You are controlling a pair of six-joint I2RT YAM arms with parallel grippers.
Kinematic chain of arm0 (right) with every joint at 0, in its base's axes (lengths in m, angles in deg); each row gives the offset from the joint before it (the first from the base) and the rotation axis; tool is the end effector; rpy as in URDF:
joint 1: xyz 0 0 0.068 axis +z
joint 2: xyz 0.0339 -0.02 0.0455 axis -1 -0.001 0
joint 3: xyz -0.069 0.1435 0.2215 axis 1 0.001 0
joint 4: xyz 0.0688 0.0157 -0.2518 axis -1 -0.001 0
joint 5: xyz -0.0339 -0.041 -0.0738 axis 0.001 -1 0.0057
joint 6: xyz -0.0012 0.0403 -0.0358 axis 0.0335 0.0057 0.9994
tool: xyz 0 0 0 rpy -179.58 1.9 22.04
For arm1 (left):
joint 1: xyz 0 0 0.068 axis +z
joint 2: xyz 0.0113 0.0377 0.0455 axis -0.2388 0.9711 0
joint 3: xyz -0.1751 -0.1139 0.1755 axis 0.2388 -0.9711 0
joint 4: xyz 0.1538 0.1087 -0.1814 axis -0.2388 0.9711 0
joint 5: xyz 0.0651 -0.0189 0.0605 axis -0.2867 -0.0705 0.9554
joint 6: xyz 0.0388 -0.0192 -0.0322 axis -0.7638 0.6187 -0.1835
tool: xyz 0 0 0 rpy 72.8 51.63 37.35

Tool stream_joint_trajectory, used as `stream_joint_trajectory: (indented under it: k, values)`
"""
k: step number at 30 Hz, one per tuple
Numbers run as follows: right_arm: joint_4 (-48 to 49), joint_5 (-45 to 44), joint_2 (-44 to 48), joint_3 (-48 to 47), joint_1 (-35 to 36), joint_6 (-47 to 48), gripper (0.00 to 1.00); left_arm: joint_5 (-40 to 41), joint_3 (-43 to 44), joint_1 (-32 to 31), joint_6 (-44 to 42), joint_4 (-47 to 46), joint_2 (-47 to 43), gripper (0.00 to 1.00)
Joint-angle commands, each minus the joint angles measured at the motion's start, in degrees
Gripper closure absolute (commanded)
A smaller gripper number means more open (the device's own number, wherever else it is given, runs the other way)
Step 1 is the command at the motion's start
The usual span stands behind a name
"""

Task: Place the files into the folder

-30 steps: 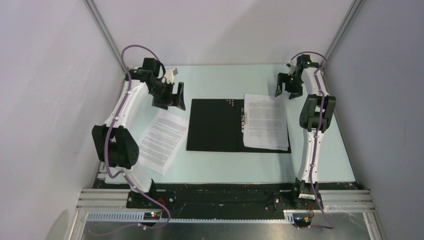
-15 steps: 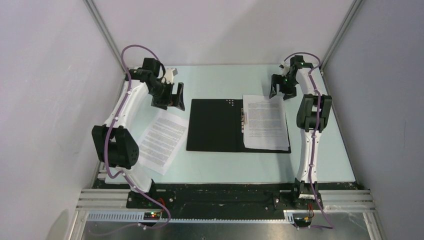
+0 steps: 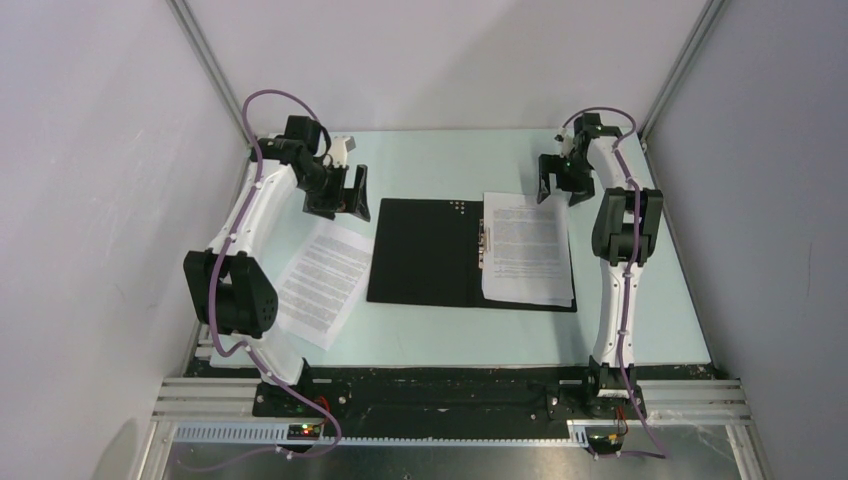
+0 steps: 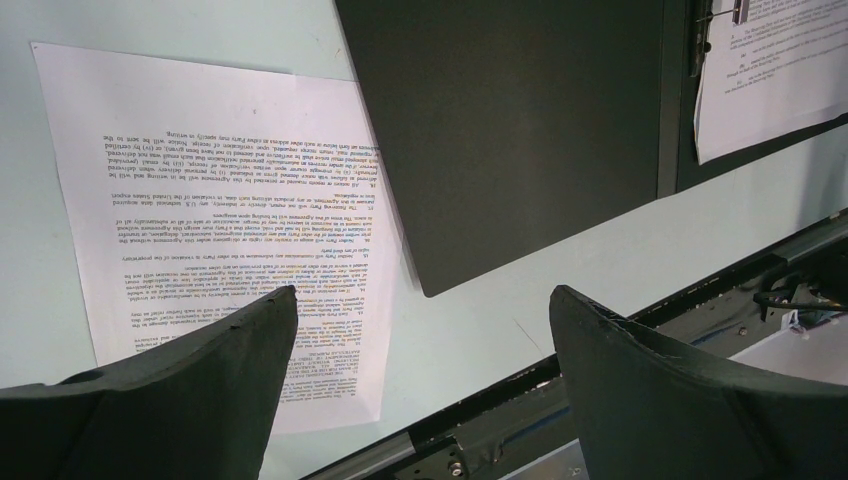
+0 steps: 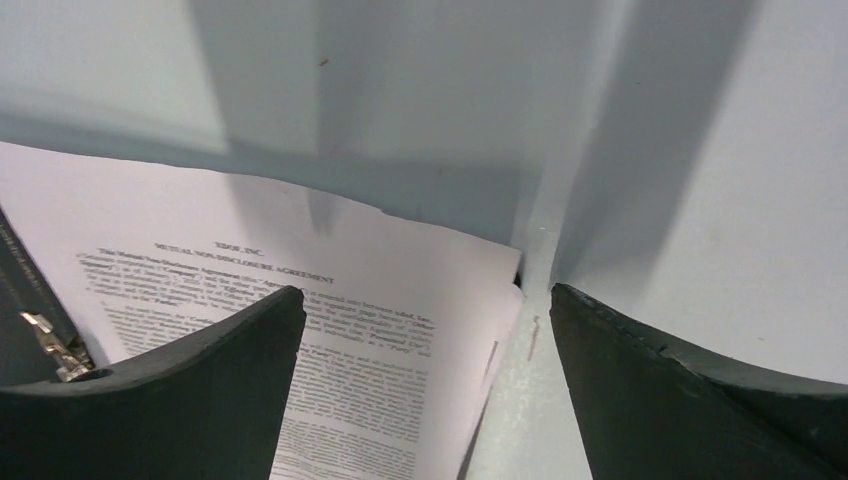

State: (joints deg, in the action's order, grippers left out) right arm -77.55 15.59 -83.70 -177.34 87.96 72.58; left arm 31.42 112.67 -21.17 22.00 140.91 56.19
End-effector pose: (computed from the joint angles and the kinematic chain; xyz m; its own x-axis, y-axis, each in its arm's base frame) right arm 0.5074 -0.0092 0.1767 -0.9530 -0.0443 -0.2997 -0.1093 0.9730 0.2035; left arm 0.3411 -0.0564 0.3220 -0.9078 0.1419 -0.3947 0.2760 0.9107 -0.3073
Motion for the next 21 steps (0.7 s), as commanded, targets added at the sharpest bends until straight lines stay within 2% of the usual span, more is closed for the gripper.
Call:
stream_joint_trajectory:
  k: [1,4,6,8,14,18,21]
  values:
    - [0.1,-4.4,4.4,-3.9,-1.2,4.2,0.01,-1.4,0.4,-0.3,-0.5,-0.1,-0.4,0.0]
    - [0.2,1.5,3.9,-6.5,-1.8,9.3,0.01,-1.5,0.1,-0.3,-0.6,-0.1,-0.8,0.0]
    - [0.3,8.1,3.9,-6.8,-1.0,16.0,0.01,-1.5,-0.2,-0.3,-0.7,-0.1,-1.1,0.0]
    - [-0.1,12.6,4.0,-6.7,0.7,26.5,0.01,-1.6,-0.4,-0.4,-0.8,-0.1,-1.4,0.0]
    - [-0.6,14.6,4.1,-5.4,7.4,46.9,0.02,-1.4,-0.6,-0.3,-1.0,-0.1,-1.9,0.0]
    - [-0.3,16.1,2.4,-6.9,9.3,53.2,0.01,-1.1,-0.7,-0.3,-1.2,-0.1,-2.5,0.0]
    - [-1.9,16.9,-0.7,-11.4,10.2,54.7,0.01,-0.8,-1.4,-0.3,-1.4,-0.1,-3.1,0.0]
